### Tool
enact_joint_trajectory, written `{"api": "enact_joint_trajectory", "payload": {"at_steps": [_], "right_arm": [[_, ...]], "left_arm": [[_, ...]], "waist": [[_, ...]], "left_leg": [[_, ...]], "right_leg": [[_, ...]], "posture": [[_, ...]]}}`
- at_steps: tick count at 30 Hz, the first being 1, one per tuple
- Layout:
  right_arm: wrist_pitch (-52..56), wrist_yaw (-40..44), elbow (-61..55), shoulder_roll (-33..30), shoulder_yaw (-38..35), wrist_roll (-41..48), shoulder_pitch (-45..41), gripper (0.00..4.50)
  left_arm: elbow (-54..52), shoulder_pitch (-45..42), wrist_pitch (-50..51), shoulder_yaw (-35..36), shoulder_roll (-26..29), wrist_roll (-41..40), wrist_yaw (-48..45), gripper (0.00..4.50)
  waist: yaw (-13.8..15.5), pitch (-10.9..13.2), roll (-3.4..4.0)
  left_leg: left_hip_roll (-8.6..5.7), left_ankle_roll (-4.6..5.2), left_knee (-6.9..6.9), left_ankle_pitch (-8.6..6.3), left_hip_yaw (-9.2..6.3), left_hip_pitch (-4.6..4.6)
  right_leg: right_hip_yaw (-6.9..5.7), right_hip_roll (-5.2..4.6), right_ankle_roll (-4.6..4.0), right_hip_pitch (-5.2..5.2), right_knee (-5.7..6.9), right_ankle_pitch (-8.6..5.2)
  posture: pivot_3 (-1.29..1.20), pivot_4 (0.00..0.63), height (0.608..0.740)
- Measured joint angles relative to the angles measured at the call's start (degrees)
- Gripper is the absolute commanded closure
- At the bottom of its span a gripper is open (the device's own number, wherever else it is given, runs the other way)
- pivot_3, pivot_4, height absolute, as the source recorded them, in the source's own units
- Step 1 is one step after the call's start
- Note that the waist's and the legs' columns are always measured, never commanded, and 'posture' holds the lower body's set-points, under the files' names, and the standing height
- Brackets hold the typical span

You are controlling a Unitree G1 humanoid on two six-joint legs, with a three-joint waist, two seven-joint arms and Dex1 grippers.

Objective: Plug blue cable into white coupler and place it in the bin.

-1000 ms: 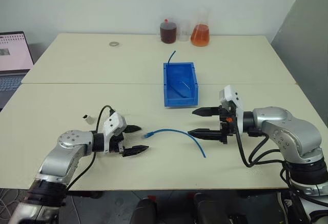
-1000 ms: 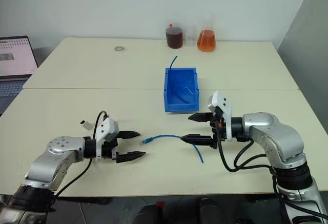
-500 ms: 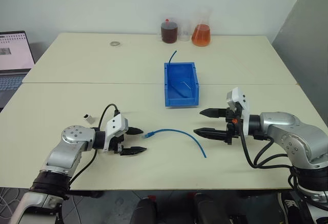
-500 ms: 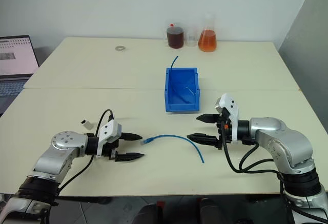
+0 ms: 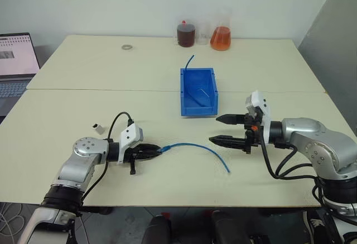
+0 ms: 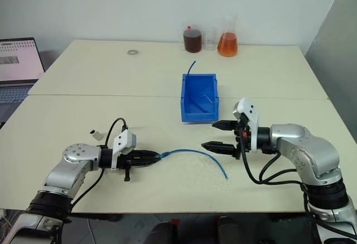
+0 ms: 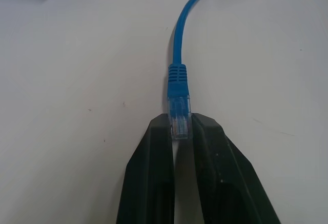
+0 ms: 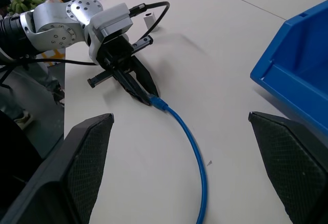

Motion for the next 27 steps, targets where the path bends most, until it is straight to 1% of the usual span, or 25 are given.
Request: {"api": "enact_joint_trajectory", "payload": {"at_steps": [6,7,9,10,14,17,22,27], "right_arm": [[0.0,-0.3,0.1,0.0,0.1,0.1,0.0,0.00],[0.0,-0.6,0.0,0.0,0.1,0.3,0.0,0.00],[0.1,-1.6,0.0,0.3,0.1,0.5,-0.1,0.00],[0.2,-2.1,0.0,0.5,0.0,0.5,-0.4,0.00],[2.1,-5.3,0.0,2.8,-1.5,3.2,-5.2,0.00],[8.0,-8.2,0.2,5.1,-6.2,10.4,-6.9,0.00],[15.8,-12.5,0.8,7.1,-10.5,20.7,-7.6,0.00],[17.8,-17.1,2.9,9.1,-12.5,25.5,-8.7,0.00]], "left_arm": [[-1.8,0.7,1.7,0.2,0.2,-0.1,1.1,4.26],[-2.4,0.6,3.0,0.2,0.2,-0.1,1.8,4.26],[-5.5,0.1,10.0,1.0,-0.7,-2.1,4.5,4.26],[-7.2,-0.5,13.6,1.7,-1.5,-3.7,5.9,4.26],[-18.5,-8.6,33.3,7.5,-8.0,-17.2,15.5,4.26],[-23.5,-13.4,42.6,11.3,-10.6,-24.4,21.9,4.26],[-23.8,-17.1,50.9,14.1,-15.2,-31.4,29.4,4.26],[-23.1,-21.9,56.0,18.8,-18.6,-39.4,34.7,4.26]], "waist": [[0.0,0.0,0.00],[0.0,0.0,0.00],[0.1,0.0,-0.01],[0.2,0.0,-0.02],[0.3,0.0,-0.04],[0.3,0.0,-0.05],[0.2,0.0,-0.04],[0.2,0.0,-0.04]], "left_leg": [[0.01,0.00,0.00,0.00,-0.01,0.00],[0.00,0.00,0.01,0.00,-0.01,0.00],[0.00,0.00,0.04,0.00,-0.04,-0.04],[0.00,0.00,0.06,0.00,-0.08,-0.09],[0.00,-0.01,0.26,0.01,-0.28,-0.39],[-0.03,-0.01,0.21,0.01,-0.27,-0.37],[-0.02,-0.02,0.17,0.02,-0.27,-0.35],[-0.03,-0.02,0.21,0.02,-0.25,-0.35]], "right_leg": [[0.00,0.00,0.00,0.00,0.00,0.00],[0.00,0.00,0.00,0.00,0.01,0.00],[-0.03,0.00,0.01,0.00,0.03,0.00],[-0.05,0.00,0.02,-0.01,0.03,0.01],[-0.23,0.00,0.09,-0.12,0.03,0.05],[-0.20,-0.04,0.08,-0.11,0.01,0.06],[-0.20,-0.04,0.07,-0.14,0.04,0.06],[-0.19,-0.04,0.07,-0.14,0.06,0.06]], "posture": [[0.00,0.150,0.740],[0.00,0.150,0.740],[0.00,0.150,0.740],[0.00,0.150,0.740],[0.00,0.150,0.740],[0.00,0.150,0.740],[0.00,0.150,0.740],[0.00,0.150,0.740]]}}
